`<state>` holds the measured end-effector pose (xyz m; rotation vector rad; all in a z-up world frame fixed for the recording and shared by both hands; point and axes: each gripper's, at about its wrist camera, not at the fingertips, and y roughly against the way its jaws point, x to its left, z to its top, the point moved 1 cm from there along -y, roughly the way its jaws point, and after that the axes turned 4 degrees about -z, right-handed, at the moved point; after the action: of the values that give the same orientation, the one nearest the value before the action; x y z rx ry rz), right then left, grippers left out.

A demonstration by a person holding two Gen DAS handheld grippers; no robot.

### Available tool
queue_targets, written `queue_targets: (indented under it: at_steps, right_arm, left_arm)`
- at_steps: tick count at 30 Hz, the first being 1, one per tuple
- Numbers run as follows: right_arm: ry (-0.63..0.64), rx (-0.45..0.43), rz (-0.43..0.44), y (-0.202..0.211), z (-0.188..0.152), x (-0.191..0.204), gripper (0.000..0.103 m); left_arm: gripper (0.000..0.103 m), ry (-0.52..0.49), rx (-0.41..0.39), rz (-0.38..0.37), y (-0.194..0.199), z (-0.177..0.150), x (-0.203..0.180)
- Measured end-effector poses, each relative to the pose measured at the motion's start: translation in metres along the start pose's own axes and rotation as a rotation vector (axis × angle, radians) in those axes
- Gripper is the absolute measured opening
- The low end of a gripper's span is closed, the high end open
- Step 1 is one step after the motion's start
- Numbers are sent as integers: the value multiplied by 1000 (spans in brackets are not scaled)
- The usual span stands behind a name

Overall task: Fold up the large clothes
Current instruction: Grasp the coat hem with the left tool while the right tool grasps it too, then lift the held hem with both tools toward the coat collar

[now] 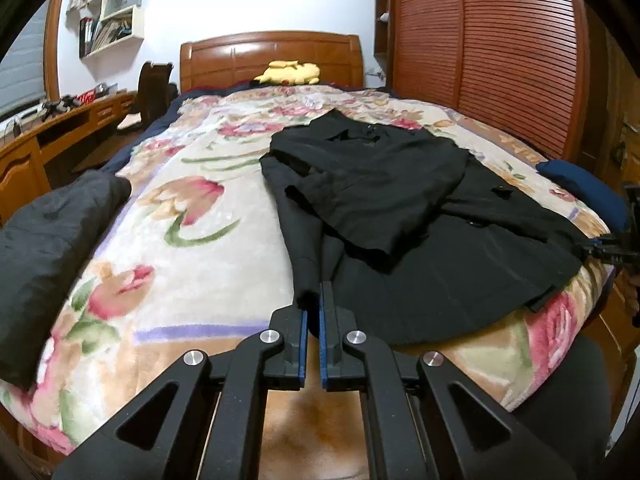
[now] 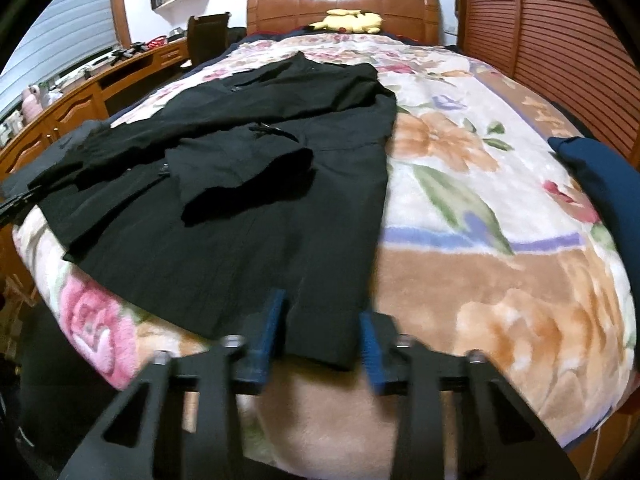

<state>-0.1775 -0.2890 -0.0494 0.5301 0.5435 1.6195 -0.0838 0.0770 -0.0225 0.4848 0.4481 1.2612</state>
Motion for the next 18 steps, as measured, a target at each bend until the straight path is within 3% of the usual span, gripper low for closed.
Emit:
queue_targets:
  at_steps: [4, 18]
  right_arm:
    - [23, -51, -41, 14, 2, 12, 10]
    - [32, -321, 4, 128, 23, 15, 8]
  left_arm:
    - [5, 3, -47, -22, 18, 5, -2]
    - [5, -76, -268, -40, 102, 63, -23]
